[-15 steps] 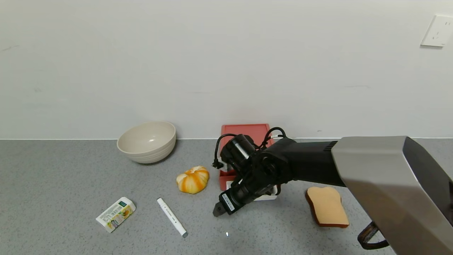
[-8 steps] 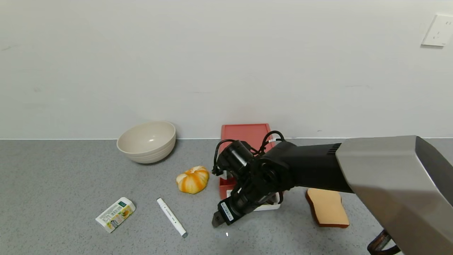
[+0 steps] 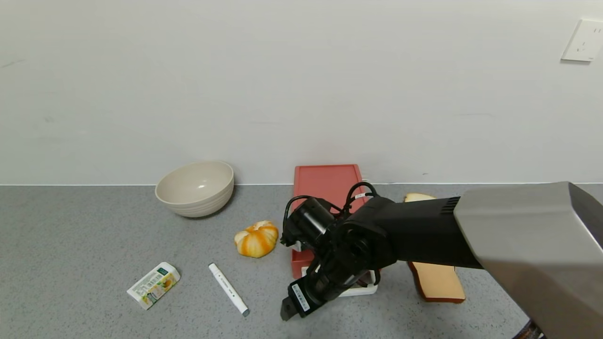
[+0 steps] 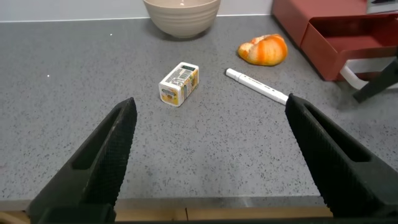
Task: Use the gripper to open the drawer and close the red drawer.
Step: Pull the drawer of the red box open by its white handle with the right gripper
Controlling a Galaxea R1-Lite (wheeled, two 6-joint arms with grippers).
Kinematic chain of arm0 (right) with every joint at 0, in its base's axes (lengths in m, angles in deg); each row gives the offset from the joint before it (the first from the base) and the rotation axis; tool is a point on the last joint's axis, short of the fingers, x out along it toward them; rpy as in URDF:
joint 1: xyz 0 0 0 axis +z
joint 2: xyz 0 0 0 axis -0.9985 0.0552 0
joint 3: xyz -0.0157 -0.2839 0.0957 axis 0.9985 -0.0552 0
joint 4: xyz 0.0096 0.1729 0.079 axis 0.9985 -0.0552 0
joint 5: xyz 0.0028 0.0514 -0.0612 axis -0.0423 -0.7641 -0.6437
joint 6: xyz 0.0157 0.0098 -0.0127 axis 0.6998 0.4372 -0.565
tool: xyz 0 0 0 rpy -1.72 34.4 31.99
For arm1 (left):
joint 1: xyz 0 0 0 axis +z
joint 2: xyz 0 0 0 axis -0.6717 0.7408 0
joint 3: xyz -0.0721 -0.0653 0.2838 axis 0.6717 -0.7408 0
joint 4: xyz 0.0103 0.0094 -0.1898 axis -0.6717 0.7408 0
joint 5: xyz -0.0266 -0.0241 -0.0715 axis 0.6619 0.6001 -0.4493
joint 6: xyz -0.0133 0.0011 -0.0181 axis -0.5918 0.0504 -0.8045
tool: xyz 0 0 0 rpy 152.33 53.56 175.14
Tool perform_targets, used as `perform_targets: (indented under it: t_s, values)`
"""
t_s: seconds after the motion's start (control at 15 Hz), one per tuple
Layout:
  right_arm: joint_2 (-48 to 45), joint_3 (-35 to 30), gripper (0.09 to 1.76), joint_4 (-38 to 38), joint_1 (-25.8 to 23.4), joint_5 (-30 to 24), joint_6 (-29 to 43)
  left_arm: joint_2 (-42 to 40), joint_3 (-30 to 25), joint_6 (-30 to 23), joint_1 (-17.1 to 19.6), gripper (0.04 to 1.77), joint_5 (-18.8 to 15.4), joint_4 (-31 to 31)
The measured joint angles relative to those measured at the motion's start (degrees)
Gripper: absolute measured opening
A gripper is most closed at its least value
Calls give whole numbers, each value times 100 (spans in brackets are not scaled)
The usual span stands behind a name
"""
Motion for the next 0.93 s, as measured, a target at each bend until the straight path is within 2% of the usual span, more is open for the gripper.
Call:
perform_targets:
  t_s: [0.4, 0.93]
  values:
    - [-33, -17, 171, 6, 167, -28, 413, 0, 0, -2, 0, 172, 0, 2]
    - [-37, -12, 171, 2, 263, -30, 573, 0, 0, -2, 0, 172, 2, 2]
